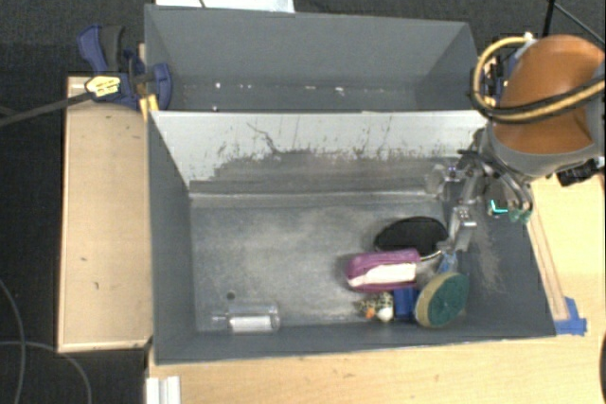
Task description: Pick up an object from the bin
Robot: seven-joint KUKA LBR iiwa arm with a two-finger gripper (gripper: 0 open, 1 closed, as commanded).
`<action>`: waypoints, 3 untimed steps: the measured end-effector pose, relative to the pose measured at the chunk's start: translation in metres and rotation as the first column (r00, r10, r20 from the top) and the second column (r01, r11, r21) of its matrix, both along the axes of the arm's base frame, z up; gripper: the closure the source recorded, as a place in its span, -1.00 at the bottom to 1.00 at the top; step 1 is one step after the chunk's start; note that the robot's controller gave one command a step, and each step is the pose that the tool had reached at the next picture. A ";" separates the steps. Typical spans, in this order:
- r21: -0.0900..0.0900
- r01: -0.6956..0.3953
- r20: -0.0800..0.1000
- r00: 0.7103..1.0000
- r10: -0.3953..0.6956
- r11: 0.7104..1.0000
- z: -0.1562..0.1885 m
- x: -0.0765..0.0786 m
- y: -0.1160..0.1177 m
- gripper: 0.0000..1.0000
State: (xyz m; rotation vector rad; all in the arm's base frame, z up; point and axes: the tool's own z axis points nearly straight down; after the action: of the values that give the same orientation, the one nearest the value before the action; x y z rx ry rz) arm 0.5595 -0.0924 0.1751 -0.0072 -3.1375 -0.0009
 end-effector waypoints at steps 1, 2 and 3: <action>0.001 -0.011 0.000 1.000 0.011 1.000 -0.108 0.007 0.015 -1.00; -0.001 0.187 0.012 0.982 -0.187 0.982 -0.073 0.026 -0.023 -1.00; 0.002 0.447 0.003 0.894 -0.447 0.894 -0.073 0.015 0.033 -1.00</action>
Offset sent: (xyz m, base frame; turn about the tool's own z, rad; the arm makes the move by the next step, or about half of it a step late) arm 0.0081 0.0140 -0.1051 -0.0088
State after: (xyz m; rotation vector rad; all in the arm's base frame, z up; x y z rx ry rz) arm 0.5750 -0.0597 0.1022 -0.7292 -3.0556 -0.0036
